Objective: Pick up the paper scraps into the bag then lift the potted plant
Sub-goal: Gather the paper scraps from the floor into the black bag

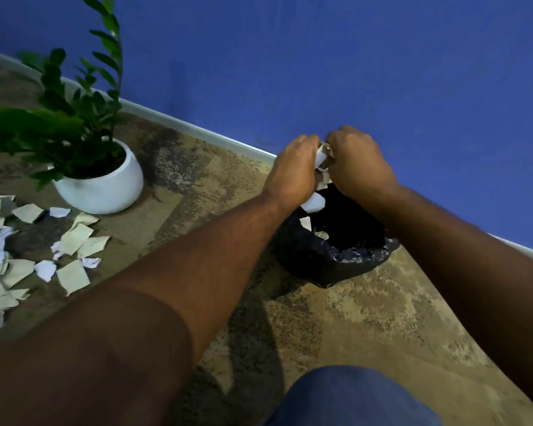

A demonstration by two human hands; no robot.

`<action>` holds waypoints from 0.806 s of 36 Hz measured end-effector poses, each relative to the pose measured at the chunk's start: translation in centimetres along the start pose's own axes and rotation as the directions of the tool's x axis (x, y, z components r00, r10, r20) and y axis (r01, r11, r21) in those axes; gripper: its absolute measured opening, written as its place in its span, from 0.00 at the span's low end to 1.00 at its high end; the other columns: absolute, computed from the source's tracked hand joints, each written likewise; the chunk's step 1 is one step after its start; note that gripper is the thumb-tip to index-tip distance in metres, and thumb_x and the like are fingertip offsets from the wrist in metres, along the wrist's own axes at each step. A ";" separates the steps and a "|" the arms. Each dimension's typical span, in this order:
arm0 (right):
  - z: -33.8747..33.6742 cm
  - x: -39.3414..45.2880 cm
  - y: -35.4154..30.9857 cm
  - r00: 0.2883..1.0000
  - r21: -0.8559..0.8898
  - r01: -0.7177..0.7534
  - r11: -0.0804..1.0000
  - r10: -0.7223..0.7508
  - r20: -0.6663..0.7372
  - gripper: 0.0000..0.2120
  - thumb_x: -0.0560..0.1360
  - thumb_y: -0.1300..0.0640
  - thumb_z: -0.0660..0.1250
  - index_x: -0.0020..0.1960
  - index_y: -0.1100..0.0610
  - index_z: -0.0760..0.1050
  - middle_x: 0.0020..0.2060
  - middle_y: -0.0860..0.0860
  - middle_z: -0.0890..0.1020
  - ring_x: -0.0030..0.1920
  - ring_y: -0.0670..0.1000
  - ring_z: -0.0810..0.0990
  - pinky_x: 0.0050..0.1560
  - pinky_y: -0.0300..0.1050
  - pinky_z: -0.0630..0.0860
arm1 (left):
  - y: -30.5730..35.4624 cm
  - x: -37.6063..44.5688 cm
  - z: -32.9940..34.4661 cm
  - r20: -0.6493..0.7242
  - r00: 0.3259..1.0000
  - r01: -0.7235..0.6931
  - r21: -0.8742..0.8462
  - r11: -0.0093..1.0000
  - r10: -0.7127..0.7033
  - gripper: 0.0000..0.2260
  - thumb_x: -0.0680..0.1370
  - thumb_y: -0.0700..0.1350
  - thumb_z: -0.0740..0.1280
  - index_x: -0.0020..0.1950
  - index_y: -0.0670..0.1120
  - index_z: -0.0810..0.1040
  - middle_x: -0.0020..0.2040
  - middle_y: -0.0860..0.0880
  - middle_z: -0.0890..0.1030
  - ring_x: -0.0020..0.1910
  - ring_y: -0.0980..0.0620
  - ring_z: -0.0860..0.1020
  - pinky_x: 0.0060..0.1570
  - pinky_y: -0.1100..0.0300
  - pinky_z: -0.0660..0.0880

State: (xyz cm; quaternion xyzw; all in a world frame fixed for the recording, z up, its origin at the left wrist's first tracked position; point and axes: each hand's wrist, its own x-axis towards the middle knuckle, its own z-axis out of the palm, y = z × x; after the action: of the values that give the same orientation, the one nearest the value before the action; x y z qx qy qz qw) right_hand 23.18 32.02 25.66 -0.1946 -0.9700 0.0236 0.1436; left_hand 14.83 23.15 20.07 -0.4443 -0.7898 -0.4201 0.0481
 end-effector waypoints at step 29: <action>7.6 -0.8 -5.5 0.998 -0.059 0.064 0.996 -0.062 0.025 0.12 0.74 0.61 0.68 0.57 0.61 0.77 0.50 0.59 0.79 0.47 0.61 0.79 0.43 0.51 0.75 | -8.2 -4.7 -2.7 0.187 0.977 0.132 -0.127 0.983 -0.106 0.16 0.74 0.46 0.72 0.59 0.51 0.73 0.59 0.52 0.77 0.60 0.52 0.77 0.57 0.53 0.77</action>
State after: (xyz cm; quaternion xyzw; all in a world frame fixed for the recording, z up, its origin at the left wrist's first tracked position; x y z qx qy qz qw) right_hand 19.65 26.74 18.73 -0.1677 -0.9776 -0.0077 0.1272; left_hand 10.70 16.08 14.61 -0.4345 -0.7850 -0.4343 -0.0797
